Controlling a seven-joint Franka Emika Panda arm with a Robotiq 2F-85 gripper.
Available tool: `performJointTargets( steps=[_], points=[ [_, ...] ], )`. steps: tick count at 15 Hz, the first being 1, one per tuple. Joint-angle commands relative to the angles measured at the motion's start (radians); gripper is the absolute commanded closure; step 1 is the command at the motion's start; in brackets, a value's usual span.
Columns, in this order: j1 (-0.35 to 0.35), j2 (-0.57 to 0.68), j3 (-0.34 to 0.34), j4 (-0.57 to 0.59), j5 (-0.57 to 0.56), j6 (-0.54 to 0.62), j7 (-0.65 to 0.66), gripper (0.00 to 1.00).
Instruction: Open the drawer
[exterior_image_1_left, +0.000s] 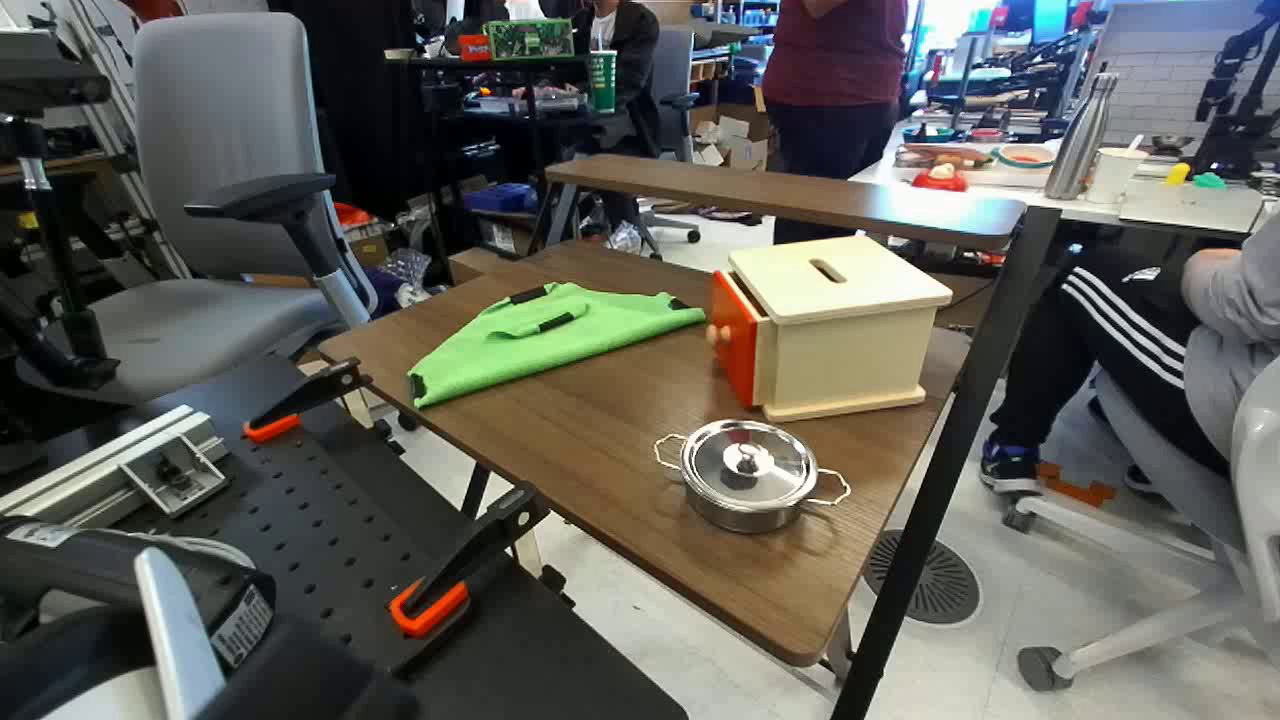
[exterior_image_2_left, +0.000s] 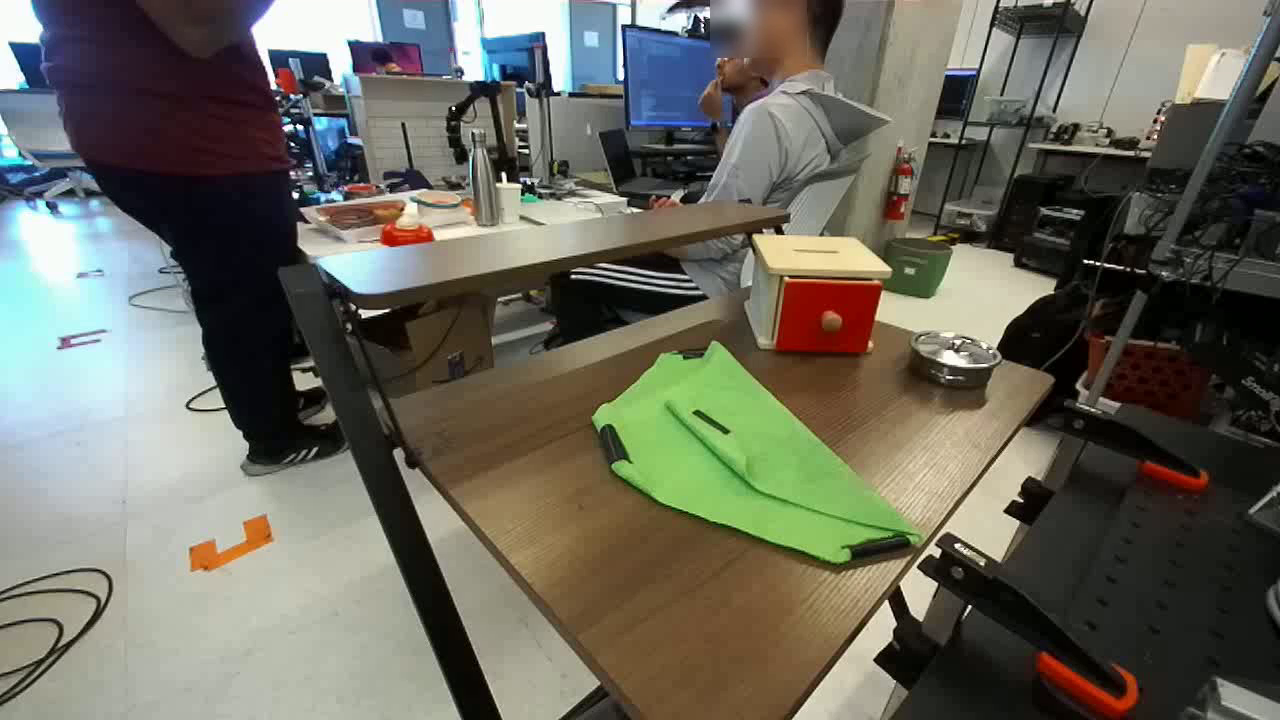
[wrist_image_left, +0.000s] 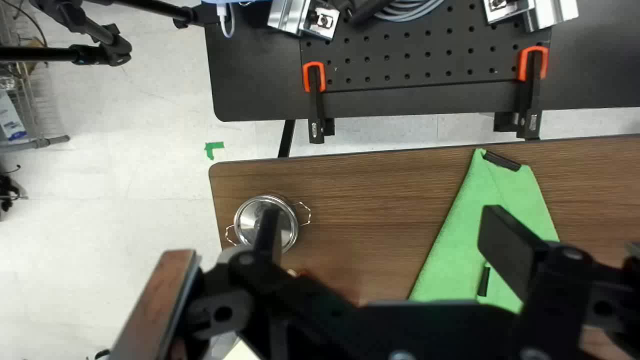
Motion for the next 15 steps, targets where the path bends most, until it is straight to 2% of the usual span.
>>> performJointTargets(
  steps=[1, 4, 6, 8, 11, 15],
  points=[
    [0.013, 0.001, -0.011, 0.002, -0.006, -0.003, 0.006, 0.00],
    [0.013, 0.001, -0.011, 0.002, -0.006, -0.003, 0.006, 0.00],
    [0.009, 0.023, -0.003, -0.016, 0.008, 0.042, 0.060, 0.00],
    [0.018, 0.035, -0.007, -0.051, 0.046, 0.125, 0.096, 0.00],
    [0.012, 0.116, 0.000, -0.063, 0.121, 0.227, 0.187, 0.00],
    [-0.015, 0.261, 0.012, -0.053, 0.110, 0.390, 0.311, 0.00]
  ],
)
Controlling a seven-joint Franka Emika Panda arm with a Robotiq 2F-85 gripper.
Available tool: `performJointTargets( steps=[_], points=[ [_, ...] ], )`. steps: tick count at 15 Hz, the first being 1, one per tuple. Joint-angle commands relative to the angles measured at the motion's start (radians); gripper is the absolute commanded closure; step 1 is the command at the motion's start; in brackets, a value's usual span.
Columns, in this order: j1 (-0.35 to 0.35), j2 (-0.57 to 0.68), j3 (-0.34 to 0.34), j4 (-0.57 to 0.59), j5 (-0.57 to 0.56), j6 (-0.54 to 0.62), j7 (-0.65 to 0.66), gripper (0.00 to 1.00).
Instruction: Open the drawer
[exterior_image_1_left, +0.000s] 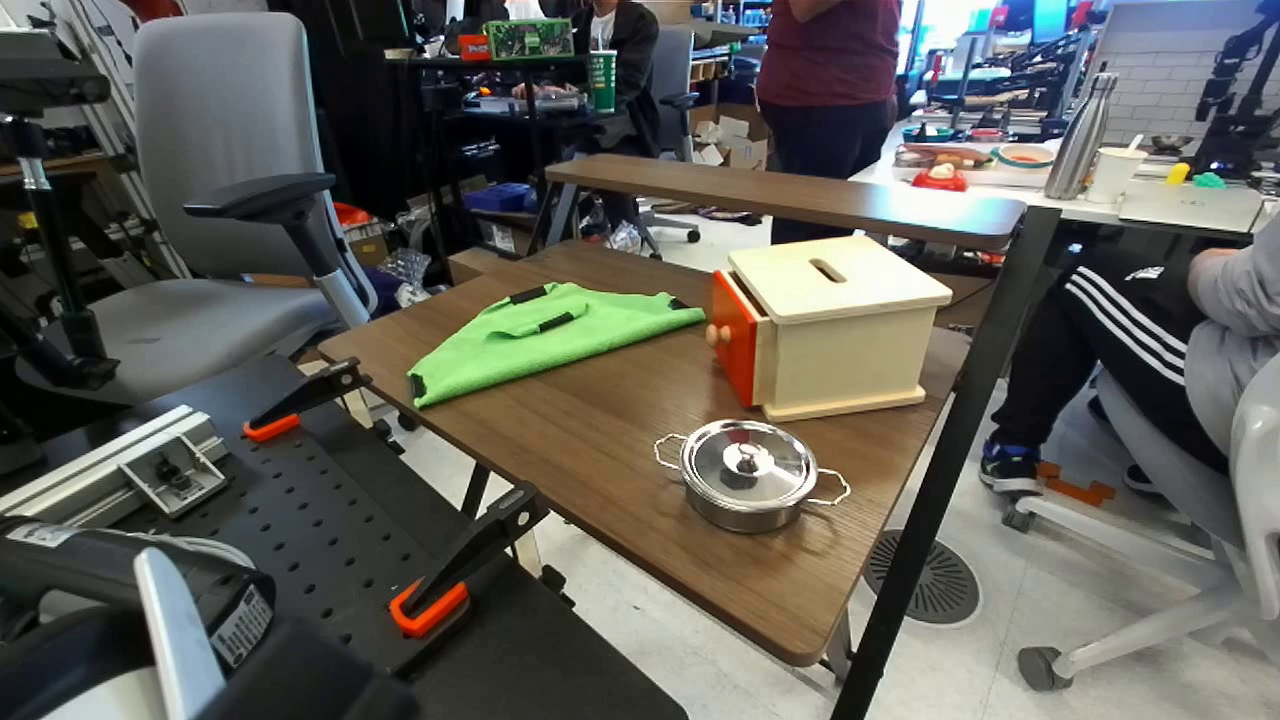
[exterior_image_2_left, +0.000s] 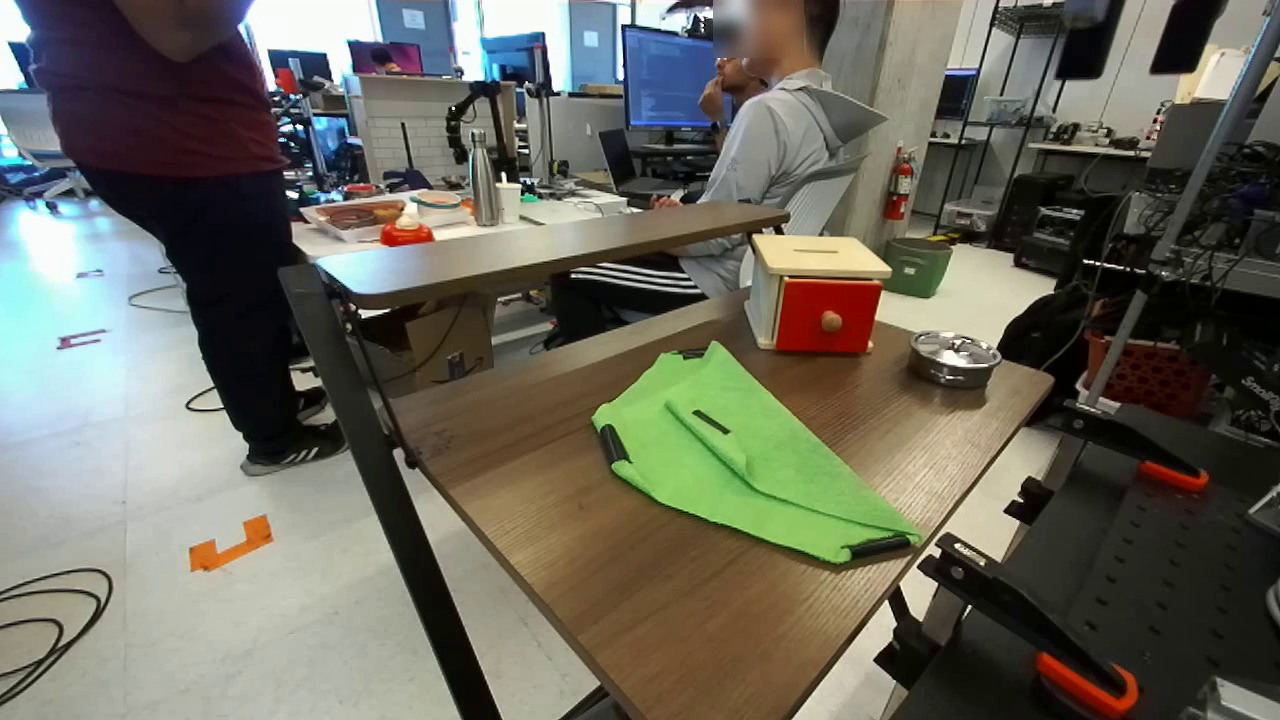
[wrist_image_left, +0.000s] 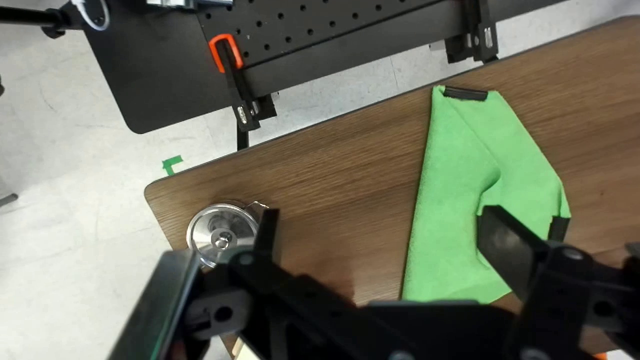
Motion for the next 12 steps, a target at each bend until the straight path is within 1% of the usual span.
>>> performJointTargets(
  steps=[1, 2, 4, 9, 12],
  points=[
    [-0.025, 0.149, 0.009, 0.034, -0.001, 0.144, 0.099, 0.00],
    [-0.026, 0.192, 0.007, 0.048, -0.001, 0.153, 0.119, 0.00],
    [-0.029, 0.262, 0.001, 0.062, -0.015, 0.213, 0.145, 0.00],
    [-0.018, 0.417, -0.039, 0.137, 0.000, 0.285, 0.123, 0.00],
    [-0.015, 0.503, -0.067, 0.205, 0.009, 0.301, 0.120, 0.00]
  ],
)
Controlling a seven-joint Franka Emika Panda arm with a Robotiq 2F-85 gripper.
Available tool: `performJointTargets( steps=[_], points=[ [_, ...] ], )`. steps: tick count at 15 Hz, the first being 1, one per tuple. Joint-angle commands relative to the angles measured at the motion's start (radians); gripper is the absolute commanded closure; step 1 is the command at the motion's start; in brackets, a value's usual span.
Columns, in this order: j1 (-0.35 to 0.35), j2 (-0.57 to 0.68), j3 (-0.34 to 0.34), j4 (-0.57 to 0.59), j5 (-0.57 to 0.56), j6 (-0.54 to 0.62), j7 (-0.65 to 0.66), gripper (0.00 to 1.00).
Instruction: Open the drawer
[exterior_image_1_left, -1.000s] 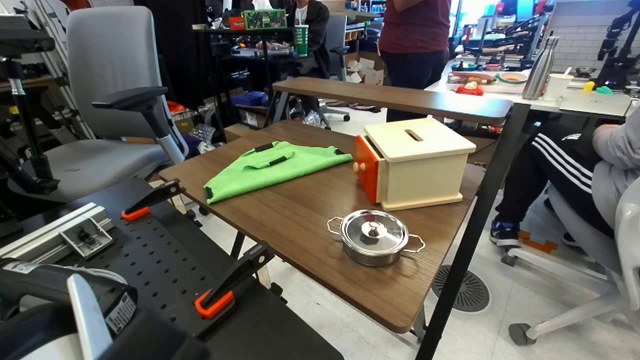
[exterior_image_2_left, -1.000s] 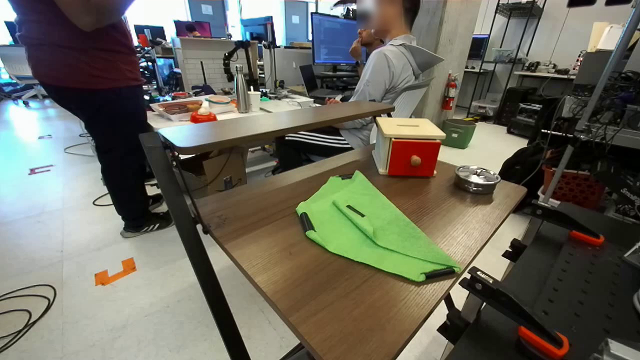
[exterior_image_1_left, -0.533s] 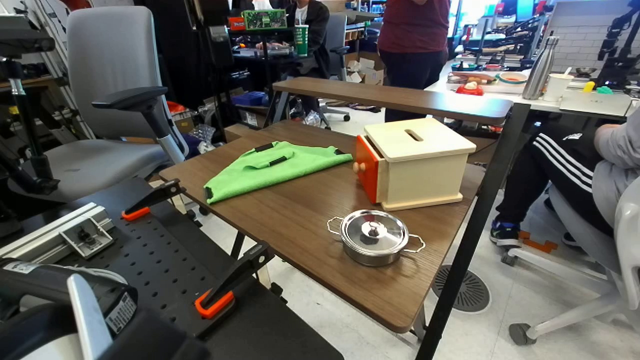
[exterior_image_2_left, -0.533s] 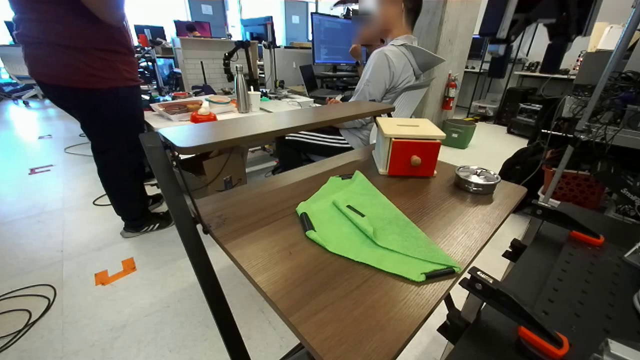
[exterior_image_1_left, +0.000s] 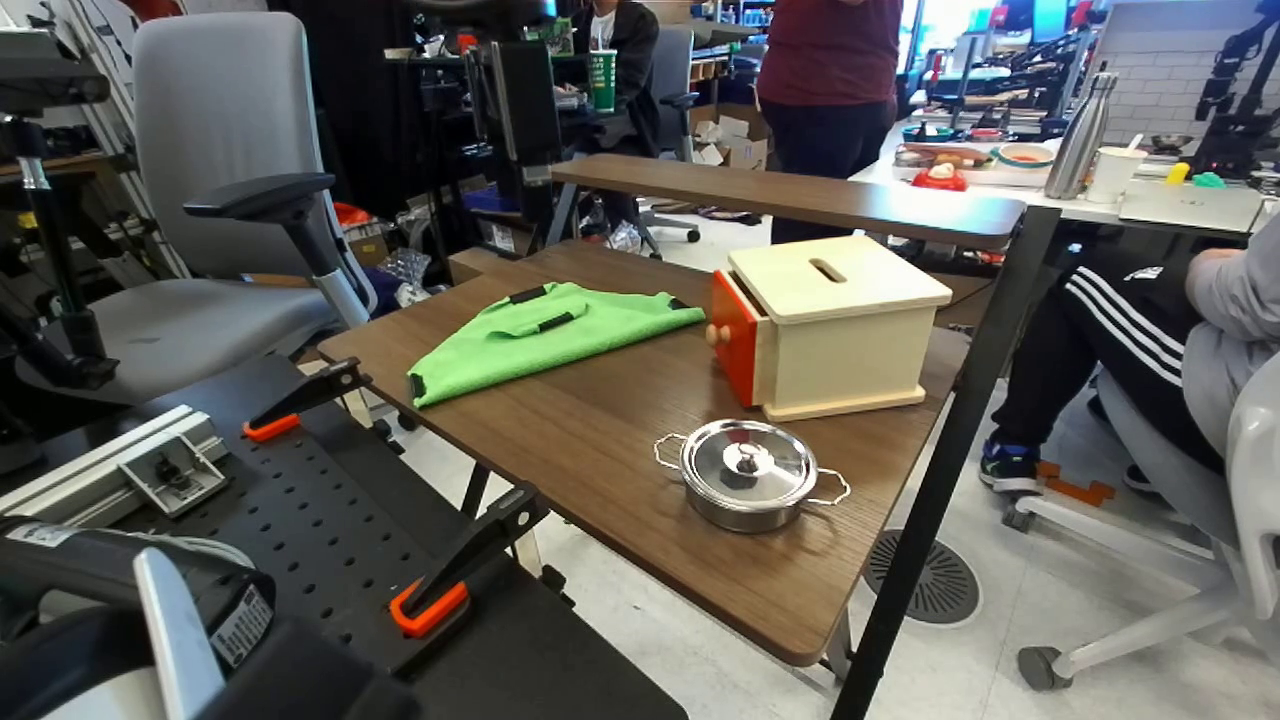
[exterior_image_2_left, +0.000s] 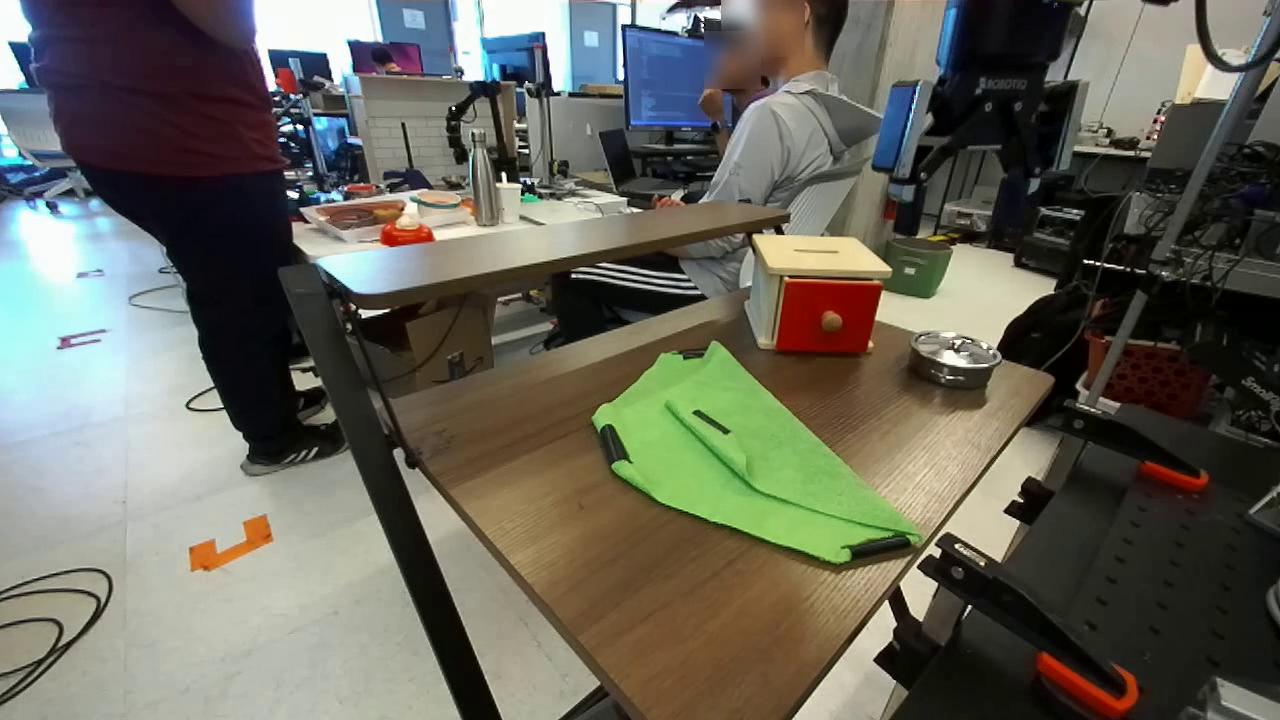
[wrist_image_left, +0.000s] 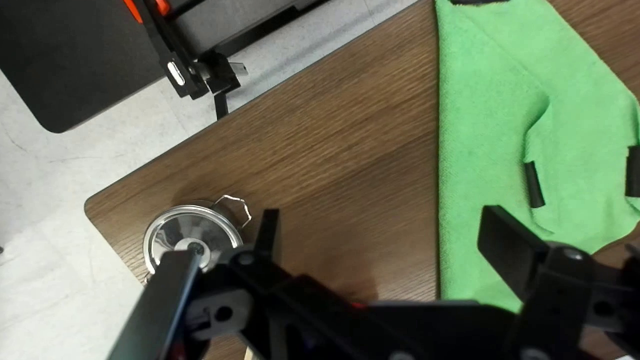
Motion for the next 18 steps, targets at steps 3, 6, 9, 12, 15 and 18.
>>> performJointTargets(
  steps=[3, 6, 9, 12, 15, 18],
  points=[
    [0.009, 0.163, -0.054, 0.135, 0.024, 0.039, -0.019, 0.00],
    [0.012, 0.230, -0.073, 0.172, 0.041, 0.093, -0.028, 0.00],
    [0.018, 0.300, -0.088, 0.210, 0.046, 0.127, -0.027, 0.00],
    [0.023, 0.361, -0.099, 0.246, 0.050, 0.149, -0.028, 0.00],
    [0.023, 0.411, -0.105, 0.278, 0.064, 0.174, -0.040, 0.00],
    [0.028, 0.454, -0.112, 0.300, 0.066, 0.220, -0.042, 0.00]
  ],
)
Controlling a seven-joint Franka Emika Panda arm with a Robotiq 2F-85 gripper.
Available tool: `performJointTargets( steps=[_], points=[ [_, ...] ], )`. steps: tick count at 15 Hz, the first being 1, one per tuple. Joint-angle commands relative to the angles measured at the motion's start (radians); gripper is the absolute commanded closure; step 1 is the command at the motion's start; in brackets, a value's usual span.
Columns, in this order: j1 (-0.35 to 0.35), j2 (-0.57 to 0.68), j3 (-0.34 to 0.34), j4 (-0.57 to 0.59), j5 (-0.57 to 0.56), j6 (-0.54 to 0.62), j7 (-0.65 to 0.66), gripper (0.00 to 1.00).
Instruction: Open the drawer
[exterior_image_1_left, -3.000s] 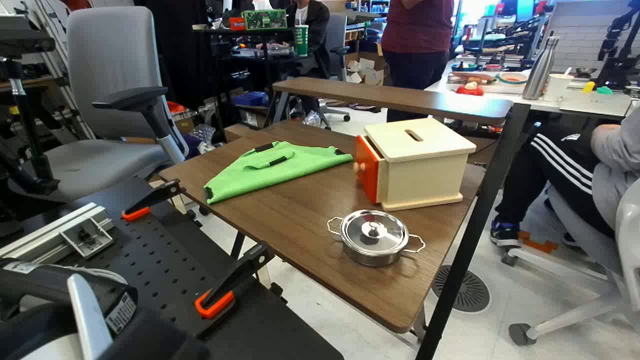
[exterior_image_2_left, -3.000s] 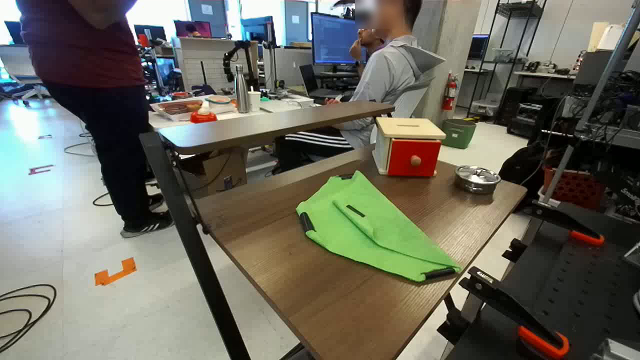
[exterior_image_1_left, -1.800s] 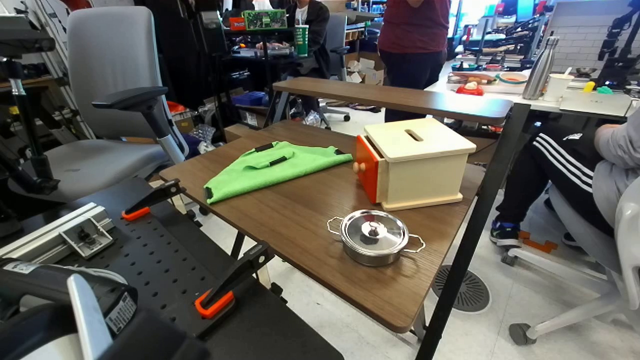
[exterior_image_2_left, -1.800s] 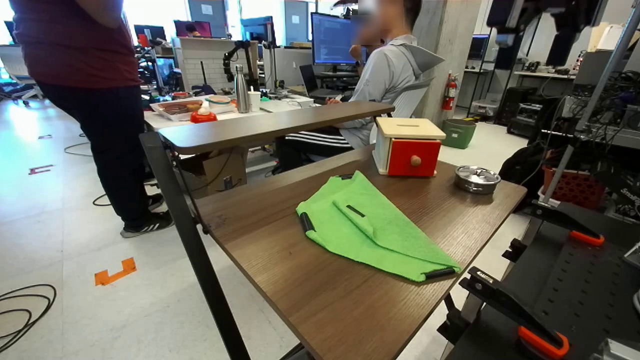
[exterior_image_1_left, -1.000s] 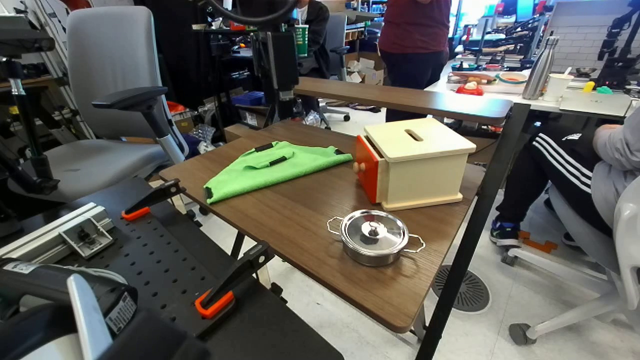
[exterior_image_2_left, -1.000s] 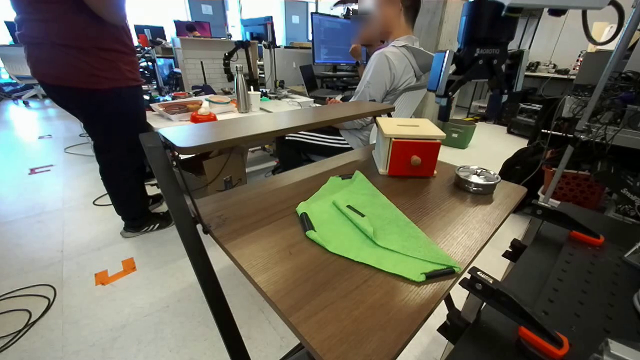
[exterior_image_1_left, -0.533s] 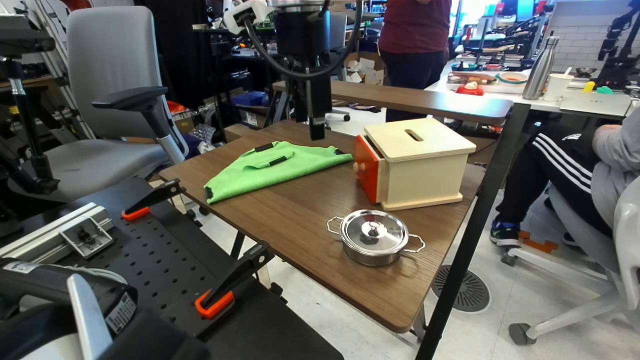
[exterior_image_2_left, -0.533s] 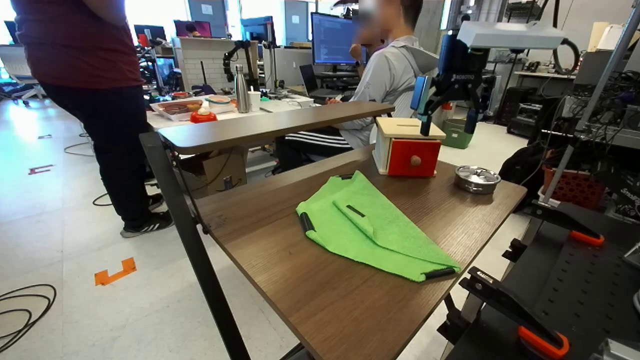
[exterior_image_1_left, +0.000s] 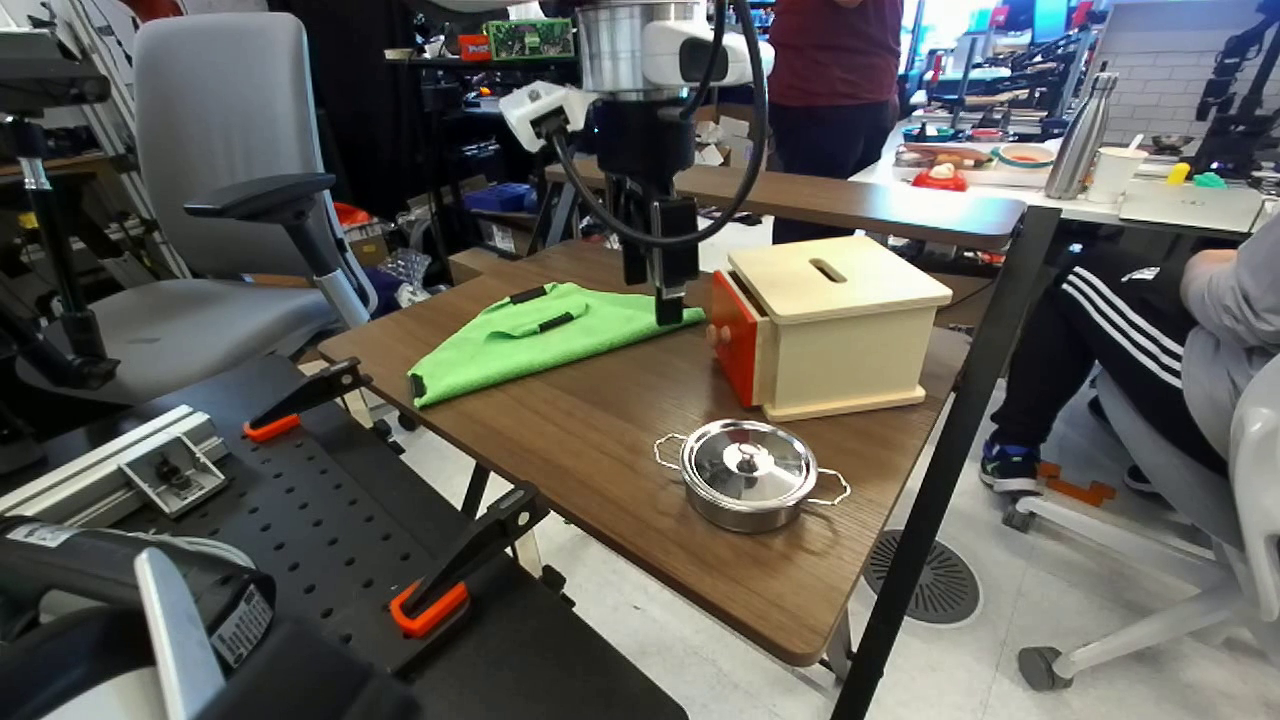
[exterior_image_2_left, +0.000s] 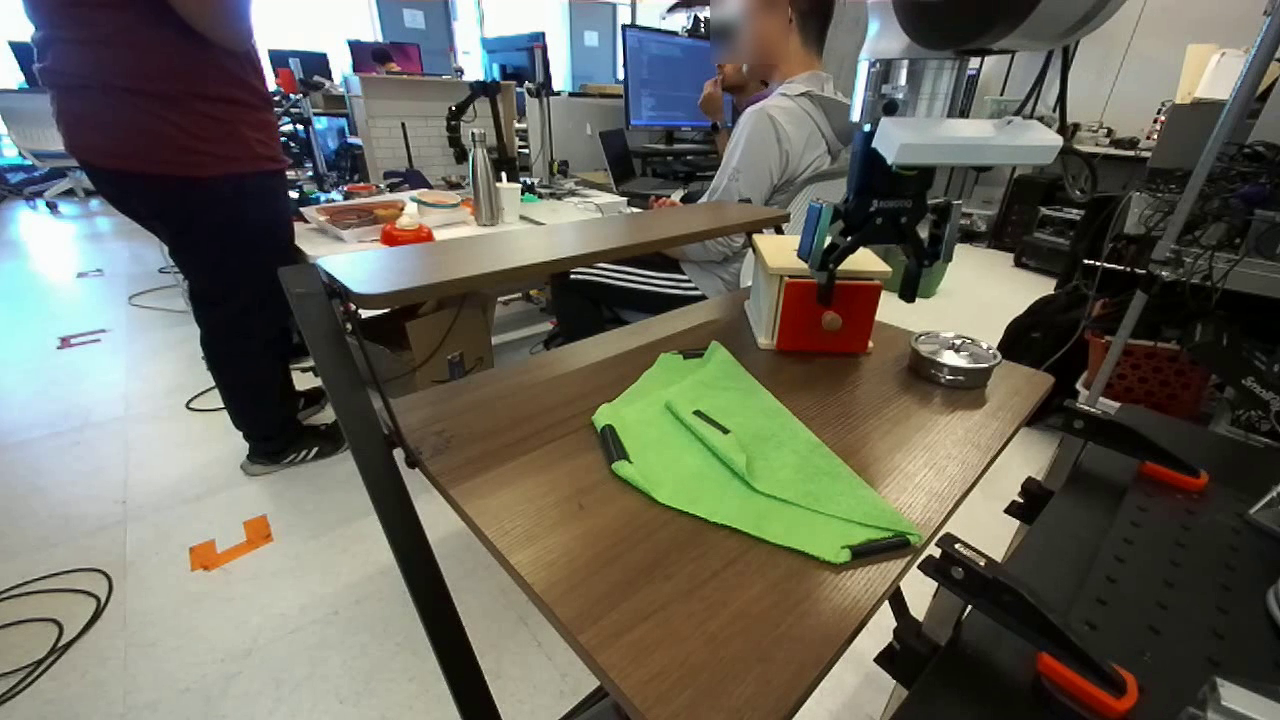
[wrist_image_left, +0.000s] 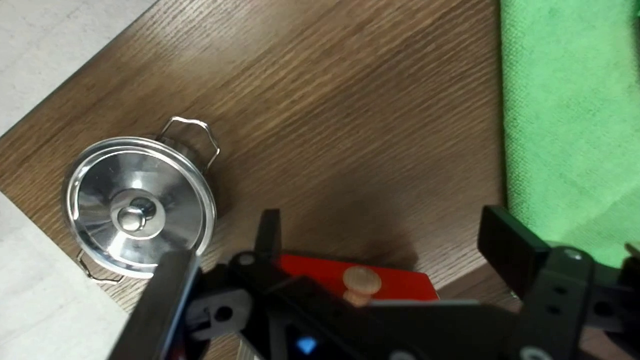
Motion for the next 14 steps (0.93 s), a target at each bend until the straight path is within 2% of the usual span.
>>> performJointTargets(
  steps=[1, 8, 14],
  points=[
    [0.022, 0.061, -0.022, 0.040, 0.037, 0.069, -0.033, 0.00],
    [0.024, 0.123, -0.032, 0.081, 0.060, 0.153, -0.033, 0.00],
    [0.039, 0.160, -0.058, 0.114, 0.077, 0.155, -0.011, 0.00]
  ],
)
